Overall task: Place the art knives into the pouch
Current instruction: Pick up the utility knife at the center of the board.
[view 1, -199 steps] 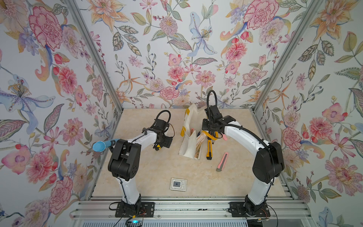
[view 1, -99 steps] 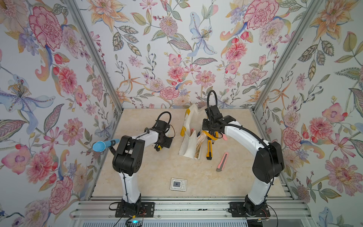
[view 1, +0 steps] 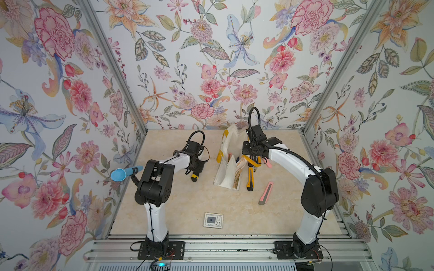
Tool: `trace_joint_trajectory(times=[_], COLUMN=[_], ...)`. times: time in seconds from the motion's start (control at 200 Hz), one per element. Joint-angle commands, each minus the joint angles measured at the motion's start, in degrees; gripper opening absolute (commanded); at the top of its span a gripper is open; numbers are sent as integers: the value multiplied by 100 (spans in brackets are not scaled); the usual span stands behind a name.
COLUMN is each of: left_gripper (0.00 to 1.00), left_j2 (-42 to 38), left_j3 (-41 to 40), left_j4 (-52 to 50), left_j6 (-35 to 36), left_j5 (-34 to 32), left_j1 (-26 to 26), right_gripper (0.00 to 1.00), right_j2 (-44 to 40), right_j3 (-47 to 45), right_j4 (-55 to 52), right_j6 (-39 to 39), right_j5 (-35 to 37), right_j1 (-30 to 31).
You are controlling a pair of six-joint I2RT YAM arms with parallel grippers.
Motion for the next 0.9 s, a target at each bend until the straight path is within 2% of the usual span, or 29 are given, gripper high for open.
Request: trace_joint_trajectory(times=[0.0,0.315,0.545,0.695,0.896], left_gripper=[21,19,19,19,19], left_j2=[283,-242,-664,-680,-650], left_j3=[56,892,2036,3063,4131], left_j4=[-452,-781,-1218,-1703,-1877], left_j6=[-83,-153,-111,27,15], left_j5=[320,398,431,400,689], left_j1=[25,-29,-153,-403,-641], right_gripper=[0,0,0,0,0], right_j2=[122,274,341,393,407], right_j3=[153,308,379,449,450], right_j4=[-33,-31,-33,-36,-30], right_j6=[-98,-170,-181,-175,-175], right_j5=[26,-79,-117,-167,-194], right_j1=[-39,-56,-58,-49,-11])
